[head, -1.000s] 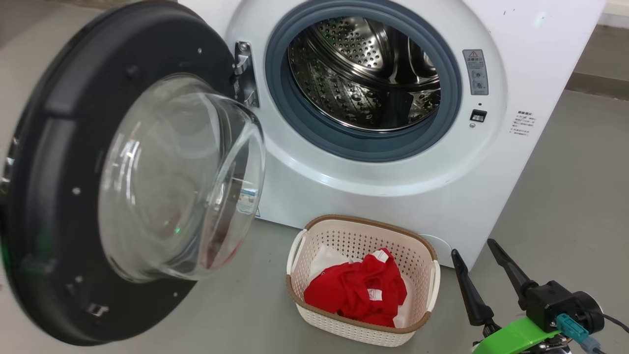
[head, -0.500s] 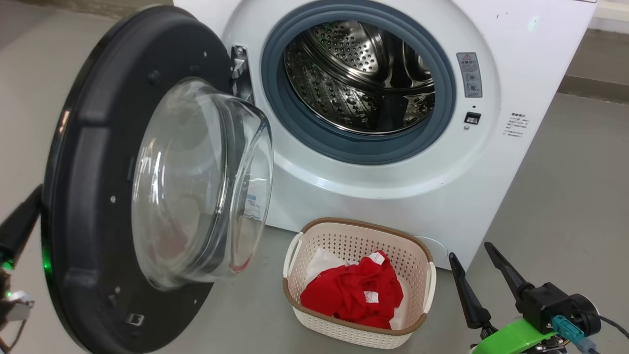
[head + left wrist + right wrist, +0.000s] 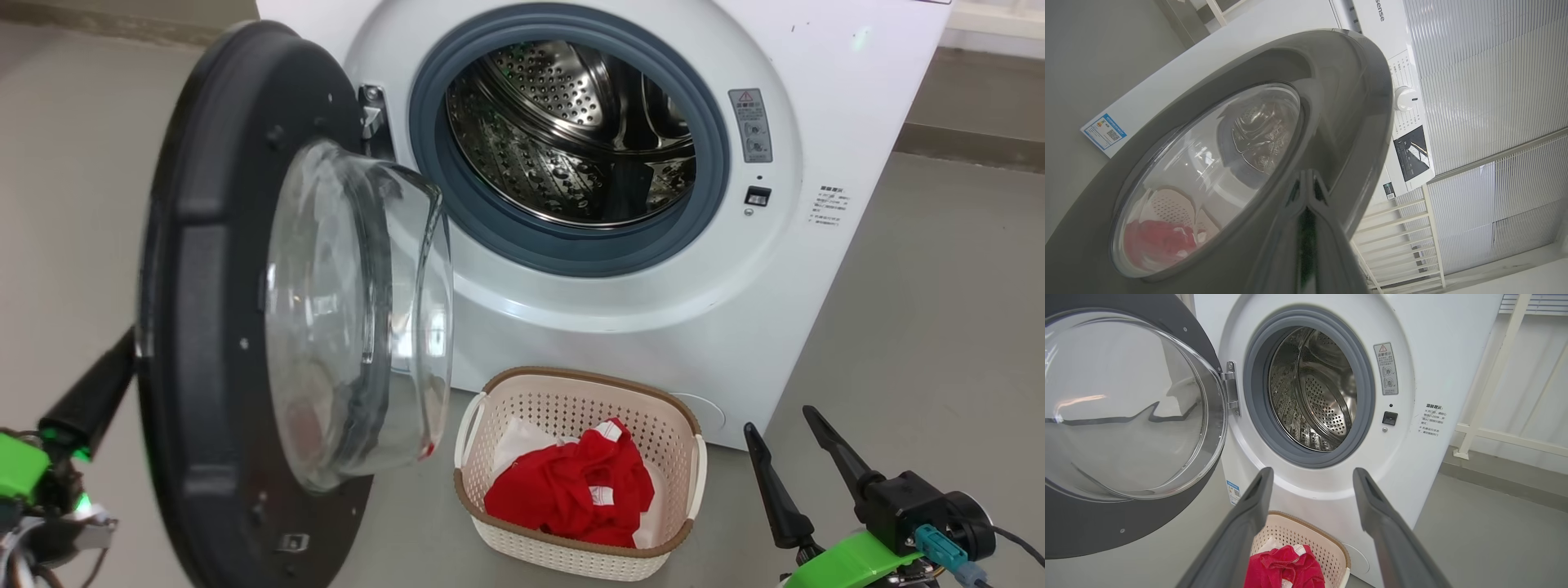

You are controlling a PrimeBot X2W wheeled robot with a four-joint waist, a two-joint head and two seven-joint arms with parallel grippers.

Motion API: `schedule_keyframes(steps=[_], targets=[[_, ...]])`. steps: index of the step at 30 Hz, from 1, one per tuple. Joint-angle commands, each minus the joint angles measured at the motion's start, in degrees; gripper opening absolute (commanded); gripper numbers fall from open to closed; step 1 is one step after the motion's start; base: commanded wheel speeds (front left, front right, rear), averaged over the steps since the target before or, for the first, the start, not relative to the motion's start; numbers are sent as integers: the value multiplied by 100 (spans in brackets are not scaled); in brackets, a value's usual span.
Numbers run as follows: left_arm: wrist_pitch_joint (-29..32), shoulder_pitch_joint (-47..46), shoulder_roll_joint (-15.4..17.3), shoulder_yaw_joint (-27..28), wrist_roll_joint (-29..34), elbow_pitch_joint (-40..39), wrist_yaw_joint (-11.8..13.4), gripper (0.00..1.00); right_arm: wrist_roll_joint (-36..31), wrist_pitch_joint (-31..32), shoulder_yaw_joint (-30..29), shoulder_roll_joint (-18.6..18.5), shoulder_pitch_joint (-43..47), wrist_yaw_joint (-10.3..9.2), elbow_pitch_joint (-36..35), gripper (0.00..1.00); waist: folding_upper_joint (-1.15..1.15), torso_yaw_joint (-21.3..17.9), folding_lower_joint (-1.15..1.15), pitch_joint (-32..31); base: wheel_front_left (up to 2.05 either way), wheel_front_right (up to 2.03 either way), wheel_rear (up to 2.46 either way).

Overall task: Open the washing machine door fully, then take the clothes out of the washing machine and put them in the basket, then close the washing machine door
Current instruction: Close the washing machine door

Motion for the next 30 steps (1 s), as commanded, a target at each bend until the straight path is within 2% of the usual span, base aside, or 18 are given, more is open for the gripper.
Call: schedule_keyframes(steps=[1, 15, 30], targets=[[17, -29, 72, -31, -125, -236, 24, 0, 28, -36, 119, -47, -142, 36, -122, 100, 0, -13, 0, 3, 0, 0, 0], [-489, 330, 70, -914, -701, -583, 230, 0, 16, -36, 127, -68, -167, 36, -115, 100, 0, -292, 0, 65, 0, 0, 0], [-912, 394, 70, -1406, -1044, -522, 170, 0, 14, -36, 139, -142, -210, 36, -110, 100, 0, -723, 0, 159, 0, 0, 0]])
